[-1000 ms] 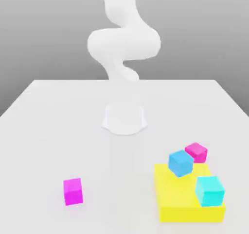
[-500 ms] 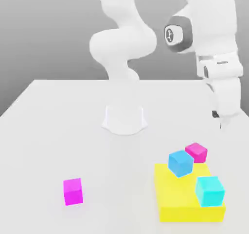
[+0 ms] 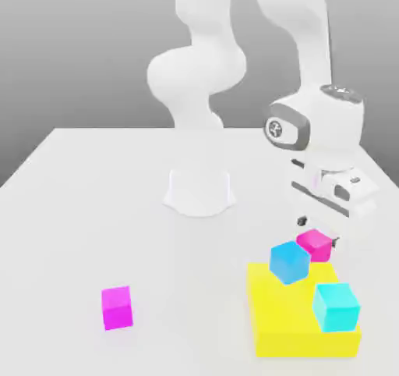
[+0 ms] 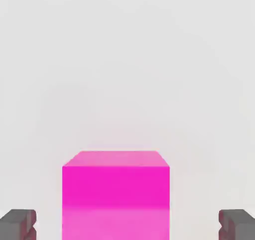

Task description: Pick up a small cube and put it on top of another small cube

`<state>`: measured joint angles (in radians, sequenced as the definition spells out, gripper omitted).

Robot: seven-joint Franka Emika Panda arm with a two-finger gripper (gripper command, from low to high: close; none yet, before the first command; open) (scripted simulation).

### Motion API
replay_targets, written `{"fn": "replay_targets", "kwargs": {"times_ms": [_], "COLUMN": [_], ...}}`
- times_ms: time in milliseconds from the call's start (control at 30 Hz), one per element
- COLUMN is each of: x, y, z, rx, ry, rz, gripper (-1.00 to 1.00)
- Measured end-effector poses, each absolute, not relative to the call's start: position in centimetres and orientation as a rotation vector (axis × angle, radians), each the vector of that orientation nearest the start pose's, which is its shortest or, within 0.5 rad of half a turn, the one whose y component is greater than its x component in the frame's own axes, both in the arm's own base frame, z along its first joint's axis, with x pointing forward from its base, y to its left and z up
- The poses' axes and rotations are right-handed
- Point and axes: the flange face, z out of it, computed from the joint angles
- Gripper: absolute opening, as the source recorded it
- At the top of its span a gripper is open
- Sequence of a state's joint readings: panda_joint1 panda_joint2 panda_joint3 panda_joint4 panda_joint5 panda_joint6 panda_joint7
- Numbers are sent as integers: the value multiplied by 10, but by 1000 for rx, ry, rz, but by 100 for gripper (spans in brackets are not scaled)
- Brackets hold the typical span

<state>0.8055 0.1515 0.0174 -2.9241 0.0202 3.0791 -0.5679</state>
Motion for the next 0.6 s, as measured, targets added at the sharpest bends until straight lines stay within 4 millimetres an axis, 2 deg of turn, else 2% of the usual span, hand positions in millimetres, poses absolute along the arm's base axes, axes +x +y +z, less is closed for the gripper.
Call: {"fn": "replay_targets", "kwargs": {"times_ms": [67, 100, 333, 600], "x": [220, 220, 219, 222], "y": [236, 236, 235, 237], "z": [136, 131, 130, 177], "rx": [-2432, -2433, -2433, -2429], "ry": [-1985, -1985, -1985, -1986], "rz": [-2, -1, 2, 0], "gripper": [0, -100, -100, -100]}}
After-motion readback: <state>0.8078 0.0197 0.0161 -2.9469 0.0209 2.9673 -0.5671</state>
